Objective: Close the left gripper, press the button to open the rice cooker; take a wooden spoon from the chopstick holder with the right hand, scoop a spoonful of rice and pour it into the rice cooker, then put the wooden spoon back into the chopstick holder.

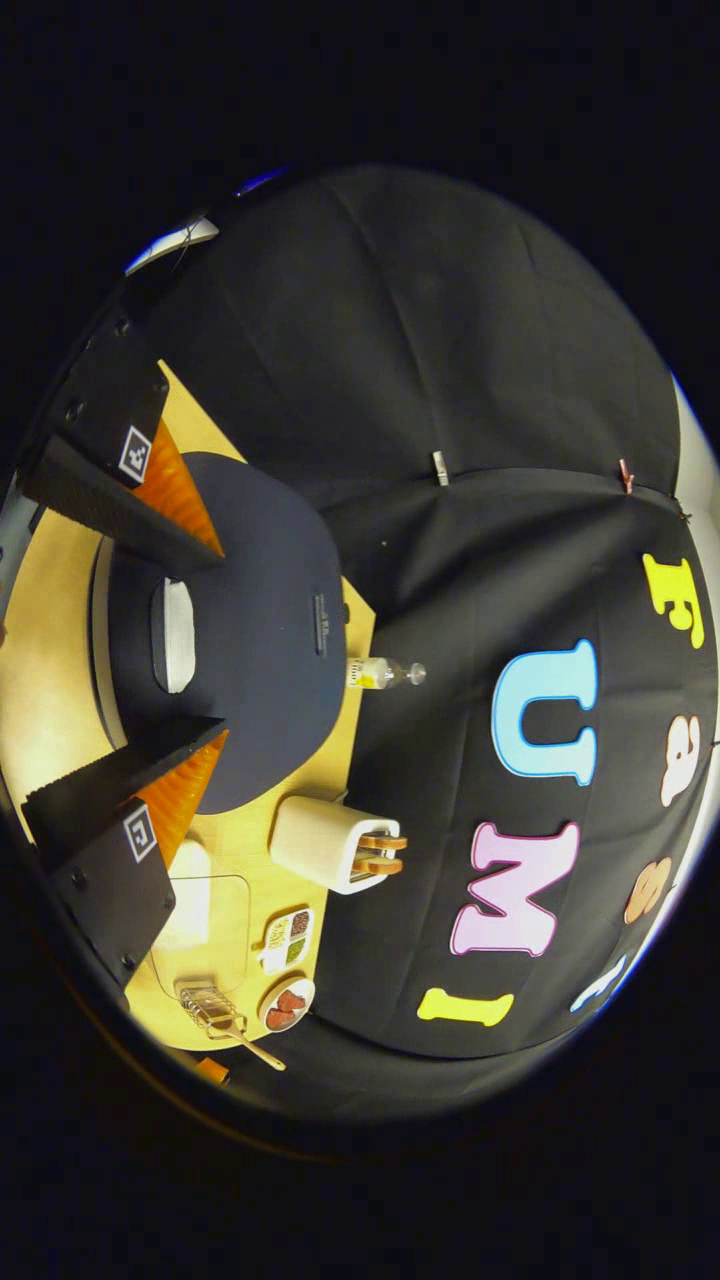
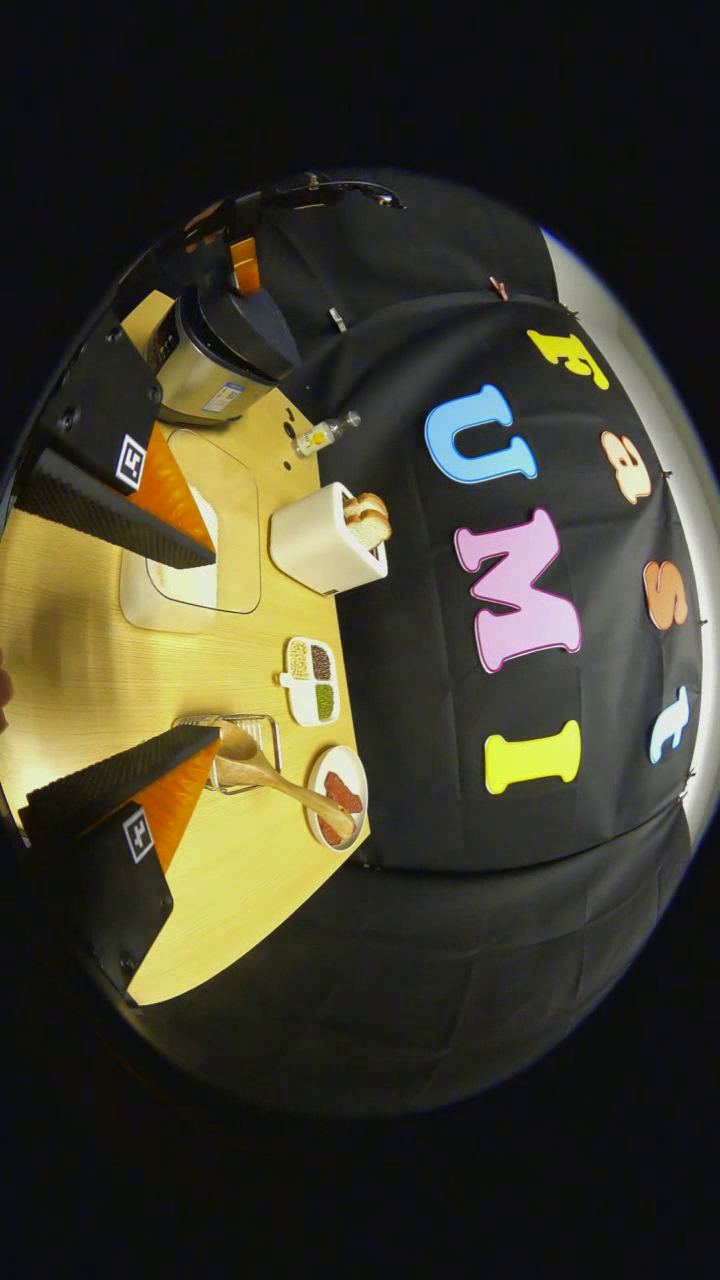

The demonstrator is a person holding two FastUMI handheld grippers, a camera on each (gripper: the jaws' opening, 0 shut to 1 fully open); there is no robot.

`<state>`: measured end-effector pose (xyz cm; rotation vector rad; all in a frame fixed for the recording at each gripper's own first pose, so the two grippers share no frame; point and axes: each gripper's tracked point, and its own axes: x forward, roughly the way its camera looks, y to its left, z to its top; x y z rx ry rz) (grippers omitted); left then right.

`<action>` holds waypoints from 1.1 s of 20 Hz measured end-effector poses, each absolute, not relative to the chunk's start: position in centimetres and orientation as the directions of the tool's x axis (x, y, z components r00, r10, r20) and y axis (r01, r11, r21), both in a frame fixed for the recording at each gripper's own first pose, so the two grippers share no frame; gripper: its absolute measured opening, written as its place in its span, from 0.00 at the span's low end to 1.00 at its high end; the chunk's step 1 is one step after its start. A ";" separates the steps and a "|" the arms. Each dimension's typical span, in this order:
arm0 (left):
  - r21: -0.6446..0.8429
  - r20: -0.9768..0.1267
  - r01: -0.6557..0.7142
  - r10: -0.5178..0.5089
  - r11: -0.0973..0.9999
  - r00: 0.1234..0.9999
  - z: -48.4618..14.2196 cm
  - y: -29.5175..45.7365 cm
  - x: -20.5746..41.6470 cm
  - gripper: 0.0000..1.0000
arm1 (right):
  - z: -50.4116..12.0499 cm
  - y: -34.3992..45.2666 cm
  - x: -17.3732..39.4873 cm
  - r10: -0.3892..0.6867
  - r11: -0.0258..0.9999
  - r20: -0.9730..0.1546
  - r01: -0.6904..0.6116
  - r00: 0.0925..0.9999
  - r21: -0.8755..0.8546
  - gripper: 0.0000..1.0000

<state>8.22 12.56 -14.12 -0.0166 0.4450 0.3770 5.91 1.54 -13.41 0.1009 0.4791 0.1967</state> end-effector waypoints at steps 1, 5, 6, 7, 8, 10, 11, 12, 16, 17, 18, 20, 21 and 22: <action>0.079 -0.411 -0.355 0.355 0.931 0.840 -14.3 12.4 8.0 1.00 | -13.4 1.4 5.9 0.212 0.976 -0.449 -0.166 0.868 0.139 0.99; 0.077 -0.406 -0.357 0.356 0.931 0.841 -14.3 12.3 8.2 1.00 | -13.3 0.5 5.7 0.206 0.978 -0.448 -0.163 0.870 0.133 0.99; 0.078 -0.404 -0.359 0.359 0.930 0.841 -14.3 12.4 8.2 1.00 | -13.3 0.1 5.6 0.203 0.978 -0.446 -0.161 0.871 0.131 0.99; 0.085 -0.416 -0.356 0.358 0.931 0.836 -14.8 12.4 8.2 1.00 | -13.3 -0.2 5.6 0.202 0.979 -0.446 -0.160 0.872 0.131 0.99; 0.092 -0.404 -0.350 0.356 0.932 0.843 -15.1 12.4 8.3 1.00 | -13.2 -0.4 5.5 0.202 0.978 -0.446 -0.158 0.872 0.135 0.99; 0.095 -0.392 -0.343 0.352 0.934 0.850 -15.1 12.4 8.2 1.00 | -13.2 -0.9 5.3 0.204 0.978 -0.445 -0.156 0.872 0.142 0.98; 0.092 -0.385 -0.339 0.348 0.936 0.855 -14.7 12.4 8.3 1.00 | -12.9 -1.1 5.3 0.204 0.977 -0.438 -0.157 0.875 0.141 0.99; 0.082 -0.392 -0.322 0.327 0.943 0.860 -14.7 11.8 8.2 1.00 | -12.5 -1.3 5.4 0.202 0.978 -0.426 -0.158 0.882 0.137 0.99; 0.116 -0.284 -0.281 0.303 0.953 0.910 -11.1 7.8 6.9 0.96 | -9.9 -2.9 6.4 0.189 0.980 -0.354 -0.150 0.916 0.134 0.98; 0.109 -0.247 -0.261 0.281 0.959 0.927 -9.9 5.9 6.5 0.95 | -9.2 -3.4 6.7 0.183 0.981 -0.337 -0.147 0.924 0.129 0.98; 0.094 -0.210 -0.243 0.257 0.966 0.943 -8.8 4.1 6.3 0.95 | -8.7 -3.9 6.9 0.175 0.982 -0.324 -0.143 0.929 0.120 0.99; 0.058 -0.155 -0.217 0.224 0.974 0.962 -7.3 0.9 5.9 0.95 | -7.6 -5.2 7.1 0.152 0.987 -0.308 -0.129 0.939 0.095 0.98; 0.042 -0.126 -0.208 0.212 0.977 0.969 -6.5 -0.6 5.7 0.95 | -6.7 -5.4 7.0 0.155 0.987 -0.287 -0.133 0.945 0.093 0.99; 0.031 -0.098 -0.203 0.205 0.979 0.974 -5.9 -2.0 5.4 0.95 | -5.9 -5.5 6.8 0.160 0.986 -0.261 -0.141 0.952 0.091 0.99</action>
